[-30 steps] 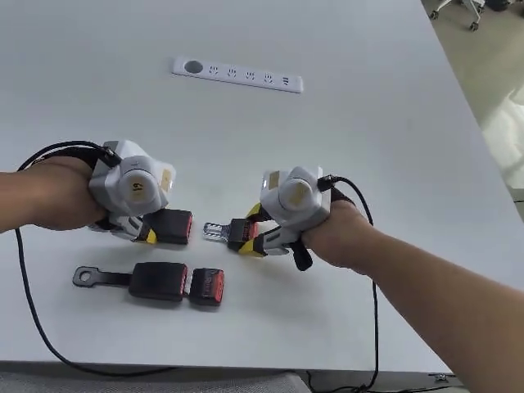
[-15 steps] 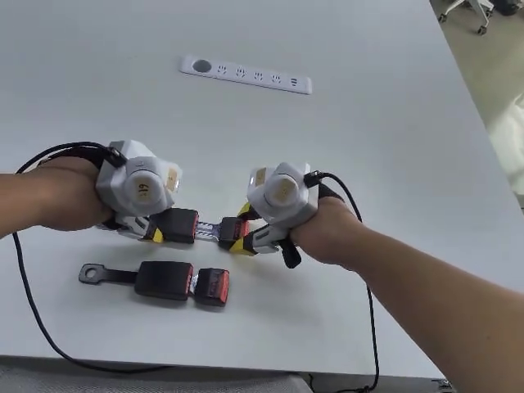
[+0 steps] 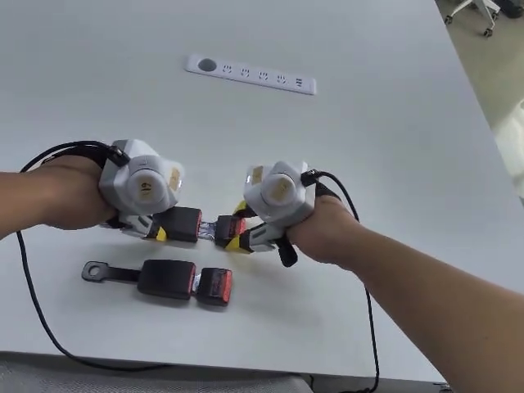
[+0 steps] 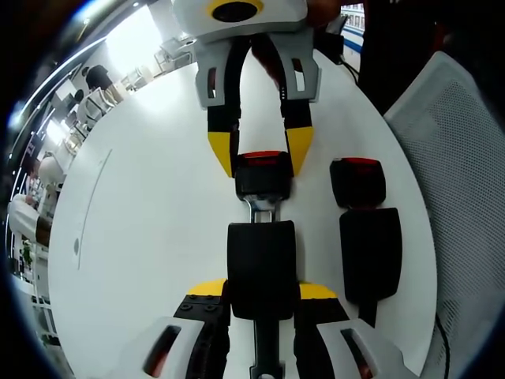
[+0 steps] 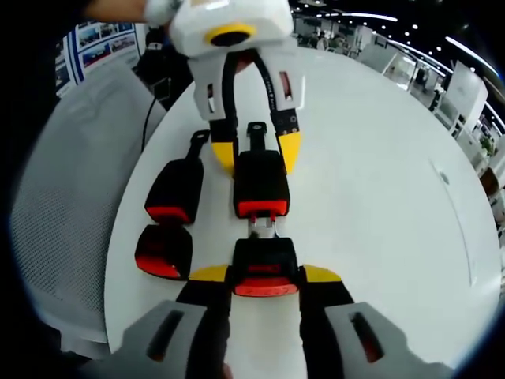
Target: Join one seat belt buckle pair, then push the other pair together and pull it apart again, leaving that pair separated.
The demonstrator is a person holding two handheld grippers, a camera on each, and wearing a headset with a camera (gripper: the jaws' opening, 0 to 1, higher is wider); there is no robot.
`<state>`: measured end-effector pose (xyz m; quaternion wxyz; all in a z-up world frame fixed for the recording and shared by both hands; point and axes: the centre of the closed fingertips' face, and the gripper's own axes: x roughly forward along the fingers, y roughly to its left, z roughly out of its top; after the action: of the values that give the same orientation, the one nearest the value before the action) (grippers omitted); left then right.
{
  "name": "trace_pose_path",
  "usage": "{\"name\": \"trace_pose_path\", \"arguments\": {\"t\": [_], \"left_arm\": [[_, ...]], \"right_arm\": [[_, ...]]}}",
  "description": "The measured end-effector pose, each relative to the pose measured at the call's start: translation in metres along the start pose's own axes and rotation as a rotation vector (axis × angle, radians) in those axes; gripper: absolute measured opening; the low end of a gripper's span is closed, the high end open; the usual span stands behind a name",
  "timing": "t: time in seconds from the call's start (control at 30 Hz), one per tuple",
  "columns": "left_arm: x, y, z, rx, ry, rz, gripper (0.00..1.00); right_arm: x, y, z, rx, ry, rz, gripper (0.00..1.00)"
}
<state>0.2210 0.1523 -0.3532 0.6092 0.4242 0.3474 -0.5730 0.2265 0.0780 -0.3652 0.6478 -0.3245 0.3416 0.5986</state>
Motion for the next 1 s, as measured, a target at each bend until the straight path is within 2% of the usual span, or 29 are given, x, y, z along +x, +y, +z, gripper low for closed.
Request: {"name": "trace_pose_path", "arguments": {"t": [0.27, 0.47, 0.7, 1.0], "left_arm": [[0.001, 0.0, 0.0, 0.019, -0.016, -0.002, 0.29], [0.002, 0.001, -0.001, 0.0, -0.032, 0.004, 0.29], [0.004, 0.002, -0.001, 0.008, -0.026, -0.003, 0.29], [0.004, 0.002, -0.002, 0.015, -0.028, -0.002, 0.29]], "right_arm": [[0.002, 0.0, 0.002, -0.01, 0.007, -0.001, 0.32], [0.004, 0.0, 0.004, -0.009, 0.011, 0.001, 0.31], [0.01, 0.002, 0.014, -0.022, 0.01, -0.004, 0.3], [0.01, 0.002, 0.013, -0.017, 0.014, -0.01, 0.3]]}}
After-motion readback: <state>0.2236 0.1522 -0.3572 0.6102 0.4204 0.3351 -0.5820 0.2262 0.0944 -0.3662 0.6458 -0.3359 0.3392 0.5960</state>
